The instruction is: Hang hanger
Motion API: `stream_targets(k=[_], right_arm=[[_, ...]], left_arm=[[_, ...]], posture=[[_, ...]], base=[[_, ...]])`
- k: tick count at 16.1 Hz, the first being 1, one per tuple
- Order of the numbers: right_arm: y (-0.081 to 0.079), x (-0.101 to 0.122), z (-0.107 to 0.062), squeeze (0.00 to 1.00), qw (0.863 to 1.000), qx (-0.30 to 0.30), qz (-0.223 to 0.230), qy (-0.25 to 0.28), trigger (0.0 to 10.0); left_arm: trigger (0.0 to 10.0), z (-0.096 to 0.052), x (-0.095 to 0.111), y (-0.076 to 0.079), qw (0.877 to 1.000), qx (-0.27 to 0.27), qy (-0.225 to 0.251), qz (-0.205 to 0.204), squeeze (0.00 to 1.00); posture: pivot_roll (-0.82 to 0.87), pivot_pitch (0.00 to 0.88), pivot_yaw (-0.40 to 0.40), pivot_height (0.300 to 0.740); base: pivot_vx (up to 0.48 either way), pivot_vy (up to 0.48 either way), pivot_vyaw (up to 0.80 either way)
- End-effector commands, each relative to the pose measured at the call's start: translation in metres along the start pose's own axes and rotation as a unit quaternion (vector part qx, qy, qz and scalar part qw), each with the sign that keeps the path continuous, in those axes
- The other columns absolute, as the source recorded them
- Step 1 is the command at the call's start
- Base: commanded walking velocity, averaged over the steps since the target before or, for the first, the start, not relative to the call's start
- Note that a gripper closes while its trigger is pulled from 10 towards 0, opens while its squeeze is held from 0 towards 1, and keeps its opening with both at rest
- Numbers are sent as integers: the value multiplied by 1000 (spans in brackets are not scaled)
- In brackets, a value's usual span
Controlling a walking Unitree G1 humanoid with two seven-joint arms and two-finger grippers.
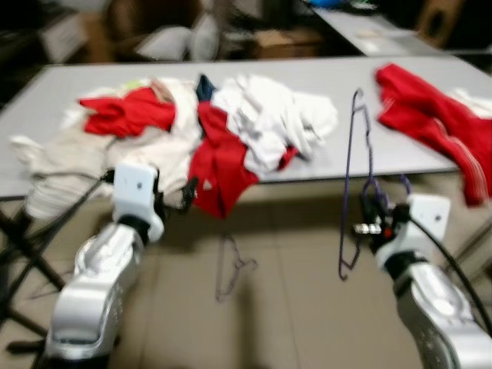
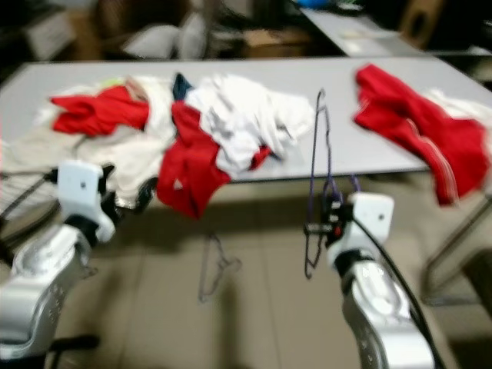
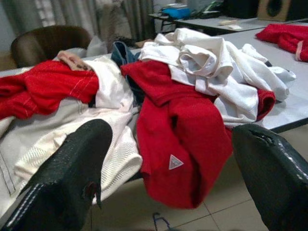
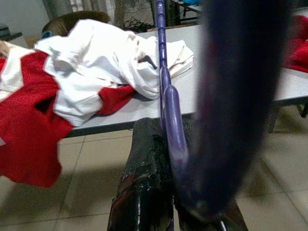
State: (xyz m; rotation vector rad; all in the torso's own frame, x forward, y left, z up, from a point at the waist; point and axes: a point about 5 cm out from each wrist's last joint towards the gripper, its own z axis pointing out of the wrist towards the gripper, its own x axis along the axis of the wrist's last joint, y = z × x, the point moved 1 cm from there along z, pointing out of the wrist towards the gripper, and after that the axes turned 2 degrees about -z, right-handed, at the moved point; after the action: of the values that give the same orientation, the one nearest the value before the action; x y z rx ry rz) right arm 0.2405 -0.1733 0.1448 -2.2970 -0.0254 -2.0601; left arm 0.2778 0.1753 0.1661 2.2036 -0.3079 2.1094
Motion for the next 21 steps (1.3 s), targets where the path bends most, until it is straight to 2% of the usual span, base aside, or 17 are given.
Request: stream_targets(k=[1, 3, 4, 6, 9, 12, 14, 21], right_arm=[[3, 9, -1, 0, 1000, -5, -8, 18, 10000], [1, 6, -1, 0, 999, 15, -33, 9, 10000], [3, 5, 0, 0, 998, 11, -59, 6, 10000], [1, 7, 2, 0, 997, 19, -76, 10, 10000], [-5, 8, 1, 0, 997, 53, -53, 16, 10000], [-6, 7, 2, 0, 997, 59, -54, 11, 10000], [-6, 7, 4, 0, 996, 67, -58, 10, 10000], [-4, 10, 8, 0, 994, 81, -72, 14, 10000]], left_arm=[[10000, 2, 1, 4, 1000, -2, 3, -1, 0], [10000, 0, -1, 1, 1000, 6, 3, -17, 0], [10000, 0, -1, 0, 1000, 7, 4, -16, 0], [10000, 1, 0, -1, 1000, 7, 5, -10, 0], [10000, 2, 0, -1, 1000, 7, 10, -18, 0], [10000, 4, -2, 0, 1000, 4, 6, -23, 0], [10000, 6, -5, 2, 1000, 3, 3, -24, 0], [10000, 9, -9, 2, 1000, 13, -3, -26, 0]], posture=[[-45, 0, 12, 740], [-45, 0, 3, 740], [-43, 0, 1, 740], [-42, 0, -1, 740], [-42, 0, -3, 740], [-44, 0, -9, 740], [-47, 0, -11, 740], [-50, 0, -22, 740]], base=[[0, -480, -781], [0, 0, 0], [0, 0, 0], [0, 0, 0], [0, 0, 0], [174, 0, 0], [277, 0, -800], [299, 0, 0]])
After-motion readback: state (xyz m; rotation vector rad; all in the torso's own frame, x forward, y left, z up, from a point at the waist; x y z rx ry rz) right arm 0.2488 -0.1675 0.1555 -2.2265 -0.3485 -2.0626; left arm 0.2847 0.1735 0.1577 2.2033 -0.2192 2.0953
